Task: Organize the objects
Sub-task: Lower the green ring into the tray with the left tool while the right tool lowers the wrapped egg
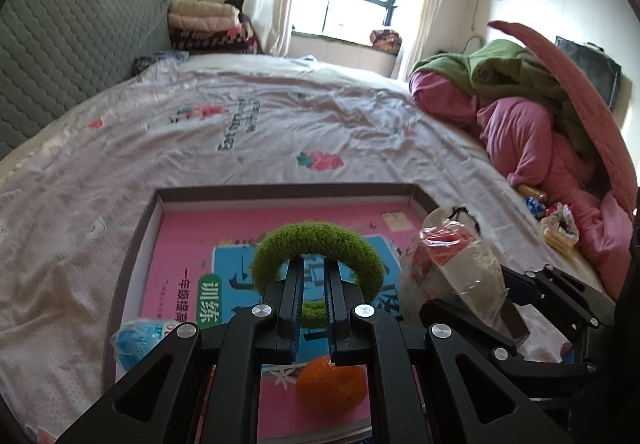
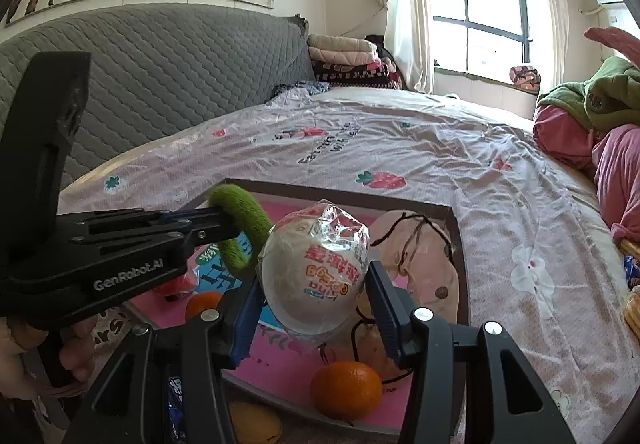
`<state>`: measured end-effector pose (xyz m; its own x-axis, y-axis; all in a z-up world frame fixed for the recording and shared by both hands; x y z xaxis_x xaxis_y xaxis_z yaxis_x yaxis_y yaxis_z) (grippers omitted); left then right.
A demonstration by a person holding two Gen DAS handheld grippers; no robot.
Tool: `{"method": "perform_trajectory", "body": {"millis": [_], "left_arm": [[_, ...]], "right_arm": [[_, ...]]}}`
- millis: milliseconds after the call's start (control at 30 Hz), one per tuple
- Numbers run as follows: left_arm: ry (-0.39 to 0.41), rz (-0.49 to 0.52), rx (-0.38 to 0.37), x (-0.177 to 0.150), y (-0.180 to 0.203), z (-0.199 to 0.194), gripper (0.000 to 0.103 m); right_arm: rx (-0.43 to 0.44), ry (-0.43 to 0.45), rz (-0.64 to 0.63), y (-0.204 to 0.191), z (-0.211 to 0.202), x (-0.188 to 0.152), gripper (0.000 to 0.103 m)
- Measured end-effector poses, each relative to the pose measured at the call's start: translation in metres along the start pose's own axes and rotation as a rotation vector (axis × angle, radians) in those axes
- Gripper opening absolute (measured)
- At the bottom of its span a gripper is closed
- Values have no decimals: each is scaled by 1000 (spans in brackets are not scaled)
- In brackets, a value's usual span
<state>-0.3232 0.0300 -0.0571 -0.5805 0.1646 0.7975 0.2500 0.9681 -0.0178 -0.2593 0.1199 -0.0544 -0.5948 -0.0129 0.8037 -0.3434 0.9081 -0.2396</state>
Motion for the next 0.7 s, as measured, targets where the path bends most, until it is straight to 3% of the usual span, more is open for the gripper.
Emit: {"method": "perform_trajectory", "body": {"millis": [167, 700], "left_arm": [[-46, 2, -4, -3, 1, 10, 10], [-68, -2, -11, -11, 0, 12, 10]], "right_arm": [[-21, -21, -15, 0, 4, -5, 51], [-48, -130, -40, 0, 25, -24, 51]]}}
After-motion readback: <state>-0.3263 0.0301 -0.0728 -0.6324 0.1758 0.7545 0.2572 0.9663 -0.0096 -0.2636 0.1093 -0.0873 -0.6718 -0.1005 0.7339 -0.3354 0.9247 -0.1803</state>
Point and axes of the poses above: each gripper's, at about its wrist camera, not at the fingertips, and z roughly the way its jaws point, y to its right, x to its top, the point moved 7 cm from there along z, roughly the way its jaws point, and after that the axes turned 14 degrees about z, right-handed, at the moved point
